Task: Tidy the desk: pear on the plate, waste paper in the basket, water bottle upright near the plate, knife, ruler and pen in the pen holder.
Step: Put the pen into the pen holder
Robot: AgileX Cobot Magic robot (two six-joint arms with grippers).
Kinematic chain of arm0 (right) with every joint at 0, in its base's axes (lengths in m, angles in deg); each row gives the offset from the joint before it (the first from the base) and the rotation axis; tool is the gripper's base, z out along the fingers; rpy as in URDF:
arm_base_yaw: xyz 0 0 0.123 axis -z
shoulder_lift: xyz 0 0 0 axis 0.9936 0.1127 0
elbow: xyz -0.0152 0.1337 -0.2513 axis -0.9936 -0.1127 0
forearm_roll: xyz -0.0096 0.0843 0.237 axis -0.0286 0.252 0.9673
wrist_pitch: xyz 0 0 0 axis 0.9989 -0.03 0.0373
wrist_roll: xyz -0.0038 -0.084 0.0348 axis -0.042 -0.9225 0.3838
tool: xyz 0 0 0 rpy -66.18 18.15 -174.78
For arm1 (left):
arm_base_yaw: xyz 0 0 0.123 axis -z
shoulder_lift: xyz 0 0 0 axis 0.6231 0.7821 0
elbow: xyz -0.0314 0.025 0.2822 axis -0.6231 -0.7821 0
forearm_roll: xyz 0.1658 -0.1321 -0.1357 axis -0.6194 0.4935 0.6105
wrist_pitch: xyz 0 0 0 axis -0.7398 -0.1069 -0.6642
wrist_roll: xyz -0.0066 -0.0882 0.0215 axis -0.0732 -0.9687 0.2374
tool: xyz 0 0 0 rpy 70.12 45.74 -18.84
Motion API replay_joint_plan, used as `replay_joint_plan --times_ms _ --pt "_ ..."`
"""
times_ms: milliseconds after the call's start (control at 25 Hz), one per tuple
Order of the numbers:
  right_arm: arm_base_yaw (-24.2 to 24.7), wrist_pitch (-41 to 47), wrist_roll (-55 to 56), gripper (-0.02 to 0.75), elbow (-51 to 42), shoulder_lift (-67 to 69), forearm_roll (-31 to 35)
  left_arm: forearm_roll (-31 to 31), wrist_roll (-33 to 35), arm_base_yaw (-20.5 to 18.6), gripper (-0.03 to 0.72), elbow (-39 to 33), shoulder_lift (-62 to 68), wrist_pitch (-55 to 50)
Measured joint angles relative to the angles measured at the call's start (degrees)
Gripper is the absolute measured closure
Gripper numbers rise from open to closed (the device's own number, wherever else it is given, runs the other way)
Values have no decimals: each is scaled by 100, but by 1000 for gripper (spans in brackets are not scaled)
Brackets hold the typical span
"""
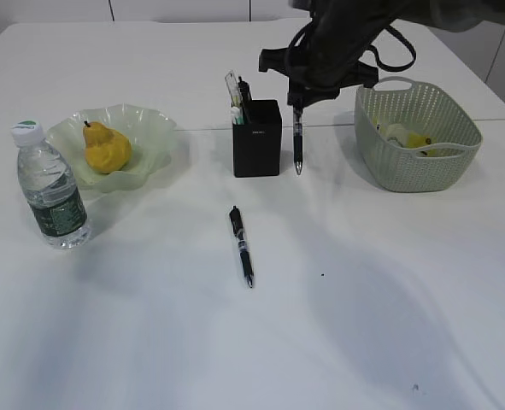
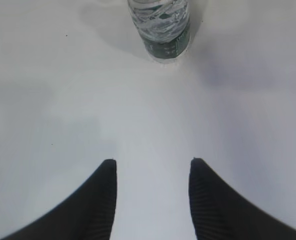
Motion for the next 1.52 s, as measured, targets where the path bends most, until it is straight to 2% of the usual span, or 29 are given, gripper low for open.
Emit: replay_joint_plan --times_ms 640,840,1040,1520 --pt "0 -3112 -220 564 0 207 -1055 -47 0 0 358 0 0 123" --pt "0 -4020 -230 564 0 461 -1728 -54 0 0 358 0 0 123" --pt "0 -4492 -230 564 0 515 -2116 -54 0 0 358 0 0 123" --pt "0 -4805 -230 564 0 954 -2179 -59 0 0 358 0 0 136"
